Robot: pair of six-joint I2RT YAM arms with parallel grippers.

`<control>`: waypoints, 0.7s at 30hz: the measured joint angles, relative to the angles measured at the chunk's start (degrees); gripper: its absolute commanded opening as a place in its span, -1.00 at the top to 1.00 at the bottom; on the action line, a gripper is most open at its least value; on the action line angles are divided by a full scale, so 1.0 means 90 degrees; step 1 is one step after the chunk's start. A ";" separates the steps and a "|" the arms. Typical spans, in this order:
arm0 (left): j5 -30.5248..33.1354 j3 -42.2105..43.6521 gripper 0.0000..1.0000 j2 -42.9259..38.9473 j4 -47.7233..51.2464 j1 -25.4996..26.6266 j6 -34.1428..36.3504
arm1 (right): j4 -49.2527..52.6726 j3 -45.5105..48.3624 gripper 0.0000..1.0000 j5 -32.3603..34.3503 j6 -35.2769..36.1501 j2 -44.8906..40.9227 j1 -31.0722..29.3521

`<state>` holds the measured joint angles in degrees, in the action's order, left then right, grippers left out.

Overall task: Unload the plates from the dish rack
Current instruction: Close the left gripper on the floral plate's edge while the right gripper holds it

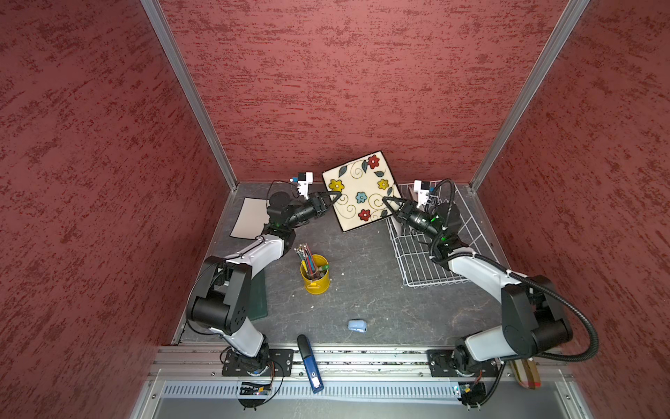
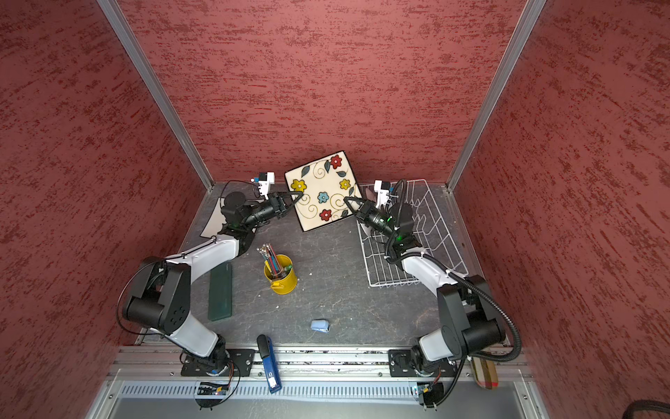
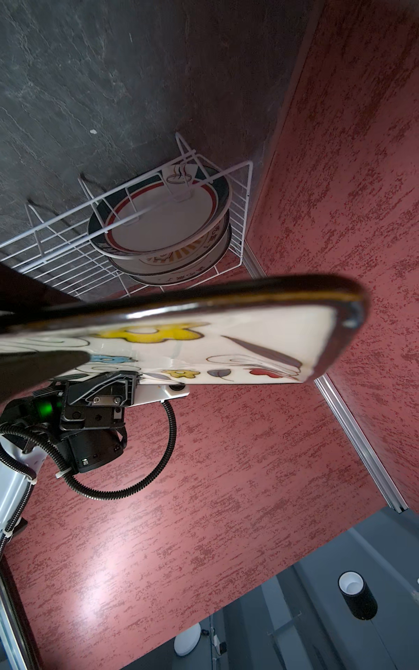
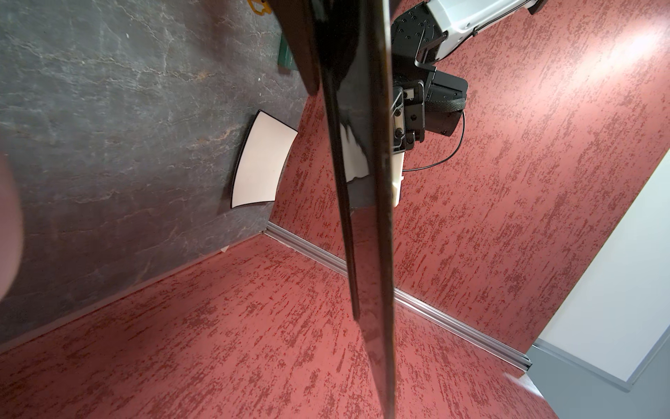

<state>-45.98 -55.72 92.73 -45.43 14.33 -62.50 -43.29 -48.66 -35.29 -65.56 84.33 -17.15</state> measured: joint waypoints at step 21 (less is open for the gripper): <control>0.0097 0.0000 1.00 0.0036 0.0248 0.0015 -0.0228 | -0.0425 -0.0002 -0.02 -0.0007 0.0075 -0.0005 -0.0017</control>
<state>-45.10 -55.72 93.06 -43.20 14.46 -64.55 -47.11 -48.69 -35.35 -64.88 84.29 -17.30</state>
